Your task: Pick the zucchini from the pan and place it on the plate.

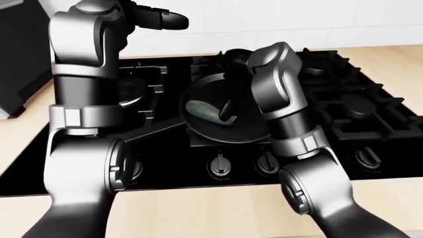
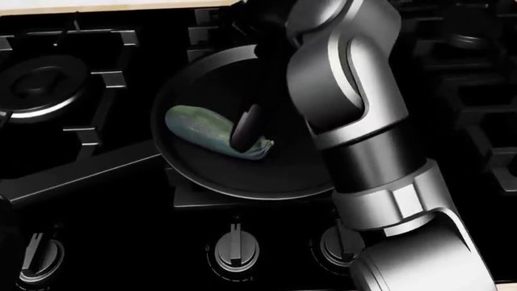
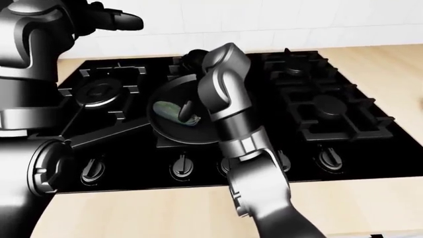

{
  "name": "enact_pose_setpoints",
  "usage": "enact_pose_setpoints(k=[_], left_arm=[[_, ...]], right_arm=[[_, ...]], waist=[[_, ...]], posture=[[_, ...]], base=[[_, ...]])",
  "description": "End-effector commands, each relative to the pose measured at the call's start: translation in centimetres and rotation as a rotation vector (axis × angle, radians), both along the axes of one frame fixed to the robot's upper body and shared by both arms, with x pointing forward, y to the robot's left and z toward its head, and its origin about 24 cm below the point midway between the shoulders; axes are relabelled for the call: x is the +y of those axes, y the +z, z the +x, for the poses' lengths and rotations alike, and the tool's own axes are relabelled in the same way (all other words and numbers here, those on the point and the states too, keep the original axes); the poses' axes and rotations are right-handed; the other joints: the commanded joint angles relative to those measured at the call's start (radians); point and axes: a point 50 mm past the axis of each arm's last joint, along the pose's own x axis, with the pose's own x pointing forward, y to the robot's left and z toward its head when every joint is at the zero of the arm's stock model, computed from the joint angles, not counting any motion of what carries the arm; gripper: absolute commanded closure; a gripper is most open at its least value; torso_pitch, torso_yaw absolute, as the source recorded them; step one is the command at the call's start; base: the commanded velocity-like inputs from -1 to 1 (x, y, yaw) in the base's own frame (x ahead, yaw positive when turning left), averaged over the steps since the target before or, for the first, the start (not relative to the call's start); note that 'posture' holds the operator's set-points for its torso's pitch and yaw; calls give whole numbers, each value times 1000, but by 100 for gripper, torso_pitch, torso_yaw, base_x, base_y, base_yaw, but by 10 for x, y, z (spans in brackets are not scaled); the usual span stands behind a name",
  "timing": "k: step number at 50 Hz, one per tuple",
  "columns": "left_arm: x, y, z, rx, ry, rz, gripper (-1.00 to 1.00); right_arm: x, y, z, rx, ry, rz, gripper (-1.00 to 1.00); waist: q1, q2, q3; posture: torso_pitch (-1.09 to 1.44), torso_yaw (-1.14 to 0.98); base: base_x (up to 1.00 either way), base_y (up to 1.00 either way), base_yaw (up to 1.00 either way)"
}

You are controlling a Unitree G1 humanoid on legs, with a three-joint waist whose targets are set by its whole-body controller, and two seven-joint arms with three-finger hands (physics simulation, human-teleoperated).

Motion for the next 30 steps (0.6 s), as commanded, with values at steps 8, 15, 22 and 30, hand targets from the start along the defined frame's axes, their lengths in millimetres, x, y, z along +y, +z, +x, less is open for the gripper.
enact_pose_setpoints(k=[8, 15, 22, 30], left_arm=[[-1, 25, -10, -106, -3, 4, -100], [0, 24, -10, -105, -2, 3, -100], [0, 25, -10, -105, -2, 4, -100], [-1, 25, -9, -106, -3, 6, -100]], right_arm=[[5, 14, -2, -91, -6, -7, -100], [9, 14, -2, -116, -24, -21, -100], [12, 11, -3, -133, -38, -31, -100], [17, 5, -8, -129, -27, -47, -100]], waist=[[-1, 4, -35], [-2, 6, -36], [-1, 7, -35], [-1, 7, -35]], posture=[[0, 0], [0, 0], [0, 0], [0, 0]], base=[[0, 0, 0], [0, 0, 0], [0, 0, 0], [0, 0, 0]])
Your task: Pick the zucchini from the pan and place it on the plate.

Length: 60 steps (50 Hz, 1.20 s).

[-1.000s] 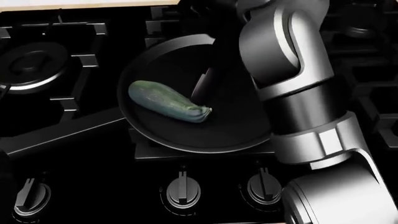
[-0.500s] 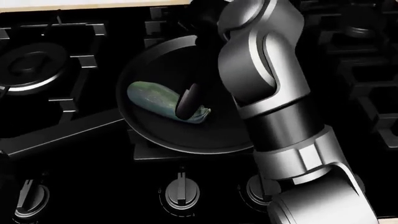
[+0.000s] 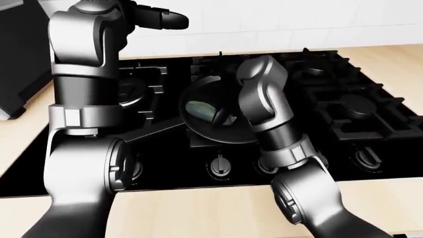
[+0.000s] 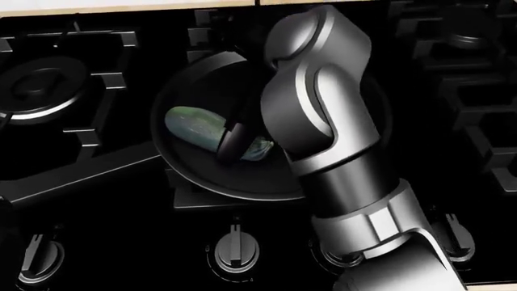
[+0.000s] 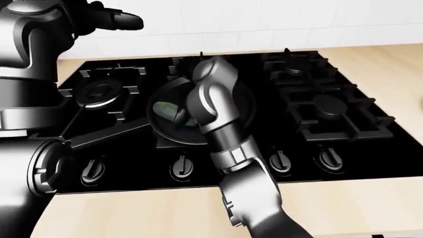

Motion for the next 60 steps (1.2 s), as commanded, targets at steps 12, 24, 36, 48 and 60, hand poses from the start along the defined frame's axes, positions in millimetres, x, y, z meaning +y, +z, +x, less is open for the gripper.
enact_pose_setpoints(k=[12, 24, 36, 48, 60], left_arm=[[-1, 26, -10, -108, -4, 5, -100], [-2, 27, -12, -110, -8, 5, -100], [-1, 26, -13, -110, -6, 3, -100], [-3, 27, -13, -111, -11, 4, -100], [-3, 29, -15, -115, -13, 6, -100]], right_arm=[[10, 16, -8, -95, -9, -31, -100], [13, 6, -11, -87, -10, -52, -100], [14, 1, -11, -77, -7, -60, -100], [14, 0, -12, -74, -5, -64, -62], [16, 3, -14, -77, -1, -72, -44]], waist=[[-2, 7, -34], [-3, 10, -34], [-4, 11, -36], [-4, 11, -37], [-7, 11, -39]], posture=[[0, 0], [0, 0], [0, 0], [0, 0], [0, 0]], base=[[0, 0, 0], [0, 0, 0], [0, 0, 0], [0, 0, 0], [0, 0, 0]])
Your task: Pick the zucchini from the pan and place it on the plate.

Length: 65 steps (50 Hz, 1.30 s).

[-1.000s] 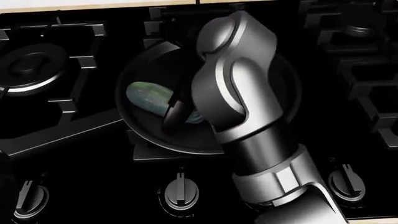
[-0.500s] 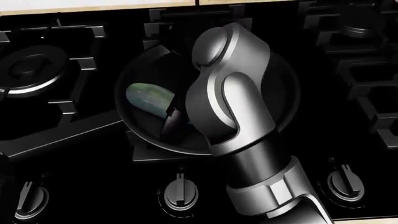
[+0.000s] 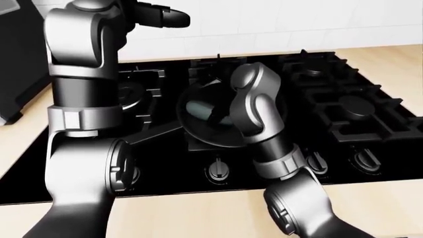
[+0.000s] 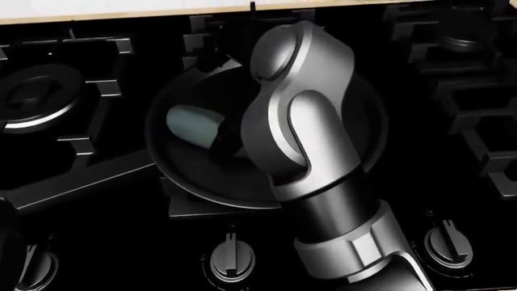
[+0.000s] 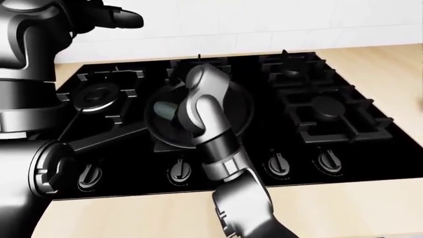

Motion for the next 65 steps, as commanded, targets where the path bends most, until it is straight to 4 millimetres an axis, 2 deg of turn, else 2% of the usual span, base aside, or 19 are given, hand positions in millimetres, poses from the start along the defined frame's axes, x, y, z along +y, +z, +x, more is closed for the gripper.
enact_pose_setpoints(k=[1, 17, 18, 19, 20, 30, 31, 34, 36, 37, 43, 50, 65], left_arm=[[0, 25, -10, -105, -2, 3, -100], [-1, 24, -10, -104, -5, 3, -100], [-1, 24, -10, -104, -5, 3, -100], [-1, 24, -10, -104, -5, 3, -100], [-1, 24, -10, -105, -5, 2, -100], [-1, 24, -11, -106, -6, 1, -100], [-2, 24, -11, -106, -7, 2, -100], [-2, 24, -12, -107, -7, 2, -100], [-2, 23, -11, -106, -7, 2, -100], [-2, 23, -11, -106, -8, 3, -100], [-2, 24, -11, -107, -9, 3, -100], [-2, 25, -12, -108, -9, 3, -100], [-4, 26, -12, -109, -11, 3, -100]], right_arm=[[6, 5, -4, 20, 40, 15, -43], [10, -16, -5, 54, 44, 4, -40], [10, -16, -5, 56, 45, 4, -31], [10, -17, -5, 57, 44, 3, -7], [10, -17, -5, 57, 44, 2, -3], [10, -18, -5, 62, 41, -1, 7], [10, -19, -5, 62, 40, -3, 24], [10, -18, -6, 60, 41, -4, 47], [9, -18, -5, 59, 41, -5, 76], [9, -18, -5, 58, 41, -6, 100], [9, -17, -5, 52, 40, -12, 100], [7, -13, -4, 47, 39, -13, 100], [-11, 57, 6, -64, 7, 80, 100]], waist=[[1, 4, -28], [-4, 7, -27], [-4, 6, -27], [-5, 6, -27], [-5, 6, -27], [-3, 6, -31], [-3, 6, -32], [-2, 7, -33], [-2, 8, -34], [-2, 9, -35], [-1, 13, -36], [-8, 13, -29], [-11, 14, -19]], posture=[[0, 0], [0, 0], [0, 0], [0, 0], [0, 0], [0, 0], [0, 0], [0, 0], [0, 0], [0, 0], [0, 0], [0, 0], [0, 0]], base=[[0, 0, 0], [0, 0, 0], [0, 0, 0], [0, 0, 0], [0, 0, 0], [0, 0, 0], [0, 0, 0], [0, 0, 0], [0, 0, 0], [0, 0, 0], [0, 0, 0], [0, 0, 0], [0, 0, 0]])
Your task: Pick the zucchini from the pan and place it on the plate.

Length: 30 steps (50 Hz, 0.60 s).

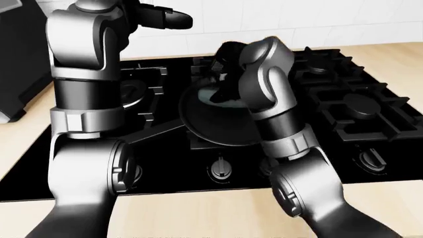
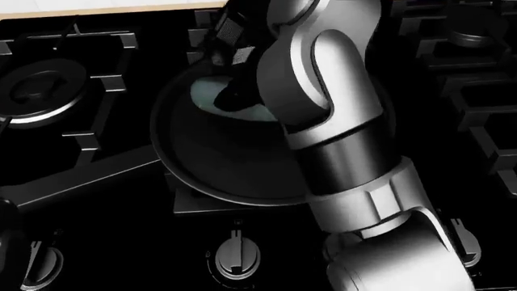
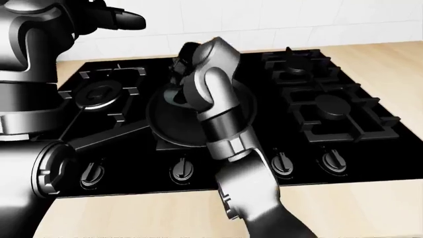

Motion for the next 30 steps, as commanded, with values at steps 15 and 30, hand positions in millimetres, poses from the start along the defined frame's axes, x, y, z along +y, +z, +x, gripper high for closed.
enact_pose_setpoints(k=[15, 30], left_arm=[[1, 28, -12, -119, 0, -1, -100], [-3, 30, -14, -121, -4, 8, -100]], right_arm=[[-29, 81, 9, -221, -93, 193, 100], [-74, 112, 10, -247, -156, 560, 100]], waist=[[5, -6, -36], [25, -33, -31]], posture=[[0, 0], [0, 0]], base=[[0, 0, 0], [0, 0, 0]])
